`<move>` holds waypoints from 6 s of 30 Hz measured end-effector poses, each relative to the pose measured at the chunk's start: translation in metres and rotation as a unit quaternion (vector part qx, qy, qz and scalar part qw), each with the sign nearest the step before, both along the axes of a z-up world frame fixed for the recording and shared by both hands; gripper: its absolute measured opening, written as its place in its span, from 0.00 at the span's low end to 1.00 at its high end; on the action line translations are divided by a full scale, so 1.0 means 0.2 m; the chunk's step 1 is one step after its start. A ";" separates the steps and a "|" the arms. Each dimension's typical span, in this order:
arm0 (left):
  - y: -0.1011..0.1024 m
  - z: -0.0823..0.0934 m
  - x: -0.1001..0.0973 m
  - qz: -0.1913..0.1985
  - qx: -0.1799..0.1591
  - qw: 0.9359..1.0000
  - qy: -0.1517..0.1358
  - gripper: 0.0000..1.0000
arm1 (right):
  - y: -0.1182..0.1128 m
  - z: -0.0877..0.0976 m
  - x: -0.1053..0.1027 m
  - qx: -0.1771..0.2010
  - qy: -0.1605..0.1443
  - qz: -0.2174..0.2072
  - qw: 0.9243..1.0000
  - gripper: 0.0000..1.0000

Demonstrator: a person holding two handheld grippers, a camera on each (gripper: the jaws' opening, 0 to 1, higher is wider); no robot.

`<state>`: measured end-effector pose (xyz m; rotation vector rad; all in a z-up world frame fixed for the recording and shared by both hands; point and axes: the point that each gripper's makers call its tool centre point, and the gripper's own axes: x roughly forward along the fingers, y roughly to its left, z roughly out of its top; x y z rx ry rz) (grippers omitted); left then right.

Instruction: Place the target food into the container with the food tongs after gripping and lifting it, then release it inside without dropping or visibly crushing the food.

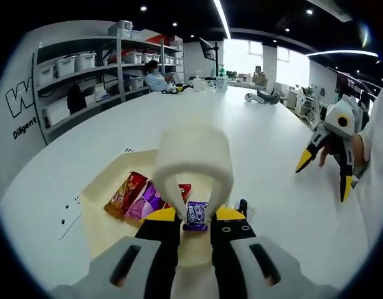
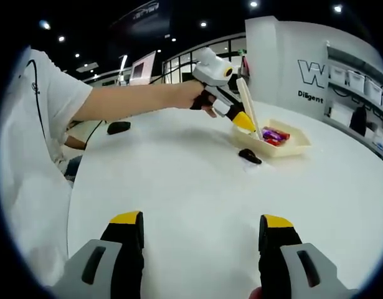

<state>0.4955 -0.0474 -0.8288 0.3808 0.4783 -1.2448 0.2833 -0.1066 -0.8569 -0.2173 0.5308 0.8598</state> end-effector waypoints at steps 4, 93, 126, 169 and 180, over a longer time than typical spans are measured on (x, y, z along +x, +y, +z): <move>0.00 -0.01 -0.01 -0.005 0.004 1.000 -0.004 0.18 | 0.00 0.00 0.00 -0.001 0.001 0.001 1.000 0.73; 0.12 0.04 -0.35 0.040 -0.097 0.994 -0.034 0.20 | 0.08 0.00 -0.02 -0.008 0.000 0.013 1.000 0.73; 0.03 -0.03 -0.28 0.001 -0.047 0.996 -0.080 0.21 | 0.06 0.00 0.00 -0.001 0.002 0.012 1.000 0.73; -0.01 -0.04 -0.36 -0.023 -0.034 0.998 -0.048 0.22 | 0.05 -0.02 -0.01 0.000 0.005 0.007 1.000 0.73; -0.01 -0.06 -0.37 -0.022 -0.047 0.998 -0.018 0.21 | 0.04 -0.03 -0.02 0.001 0.008 0.006 1.000 0.73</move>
